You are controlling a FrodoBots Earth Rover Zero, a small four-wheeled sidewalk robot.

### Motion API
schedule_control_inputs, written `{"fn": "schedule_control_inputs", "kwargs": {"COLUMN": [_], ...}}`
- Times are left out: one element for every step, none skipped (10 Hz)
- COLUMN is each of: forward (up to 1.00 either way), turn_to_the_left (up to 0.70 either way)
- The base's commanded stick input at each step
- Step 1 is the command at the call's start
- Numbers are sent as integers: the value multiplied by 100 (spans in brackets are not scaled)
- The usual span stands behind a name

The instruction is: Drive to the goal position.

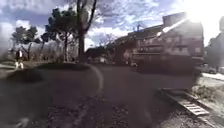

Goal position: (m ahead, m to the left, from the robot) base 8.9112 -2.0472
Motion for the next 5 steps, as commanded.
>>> {"fn": "schedule_control_inputs", "kwargs": {"forward": [70, 70, 70, 70, 70], "turn_to_the_left": [0, 0, 0, 0, 0]}}
